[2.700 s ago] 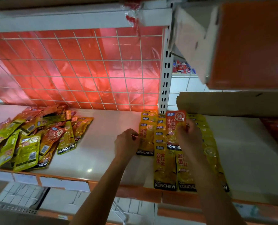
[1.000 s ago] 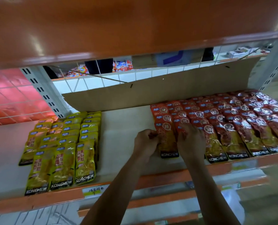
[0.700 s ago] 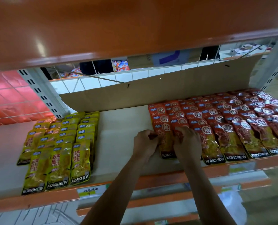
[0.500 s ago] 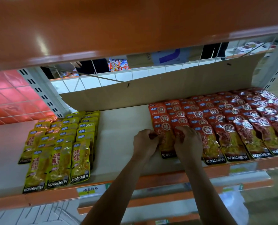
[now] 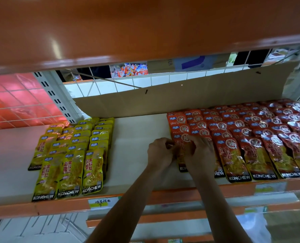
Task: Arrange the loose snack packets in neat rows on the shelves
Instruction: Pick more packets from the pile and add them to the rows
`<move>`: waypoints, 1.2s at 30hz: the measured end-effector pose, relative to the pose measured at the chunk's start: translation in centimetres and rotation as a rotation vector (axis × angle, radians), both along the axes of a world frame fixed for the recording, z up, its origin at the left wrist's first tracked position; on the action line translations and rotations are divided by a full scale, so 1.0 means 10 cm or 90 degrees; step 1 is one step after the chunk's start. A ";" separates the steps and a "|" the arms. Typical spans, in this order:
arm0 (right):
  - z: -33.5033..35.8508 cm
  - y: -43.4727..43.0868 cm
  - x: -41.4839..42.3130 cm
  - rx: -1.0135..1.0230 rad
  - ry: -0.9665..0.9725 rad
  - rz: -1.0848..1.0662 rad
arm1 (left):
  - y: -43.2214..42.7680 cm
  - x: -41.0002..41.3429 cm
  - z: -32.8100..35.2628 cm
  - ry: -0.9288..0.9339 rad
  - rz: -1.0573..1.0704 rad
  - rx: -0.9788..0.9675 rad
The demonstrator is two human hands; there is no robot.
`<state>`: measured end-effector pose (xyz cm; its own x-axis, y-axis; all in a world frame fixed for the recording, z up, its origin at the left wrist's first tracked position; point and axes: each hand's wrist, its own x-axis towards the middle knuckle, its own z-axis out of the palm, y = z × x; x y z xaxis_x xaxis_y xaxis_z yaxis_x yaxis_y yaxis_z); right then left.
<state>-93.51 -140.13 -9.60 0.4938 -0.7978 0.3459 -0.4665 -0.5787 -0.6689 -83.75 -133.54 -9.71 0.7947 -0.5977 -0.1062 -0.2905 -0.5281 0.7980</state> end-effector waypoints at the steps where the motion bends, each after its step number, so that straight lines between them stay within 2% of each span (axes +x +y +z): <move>1: 0.01 0.02 0.02 -0.006 0.004 0.009 | 0.02 0.01 0.01 -0.008 0.002 0.000; 5: 0.04 0.15 0.16 -0.021 0.011 0.063 | 0.17 0.07 0.07 -0.092 0.003 -0.001; 12: 0.12 0.59 0.60 -0.032 0.054 0.180 | 0.69 0.34 0.24 -0.311 0.050 0.033; 19: 0.20 1.26 1.16 -0.034 0.040 0.276 | 1.49 0.76 0.37 -0.411 0.108 0.096; 36: 0.18 3.65 3.11 -0.068 0.057 0.372 | 3.99 2.62 0.31 -0.396 0.202 0.210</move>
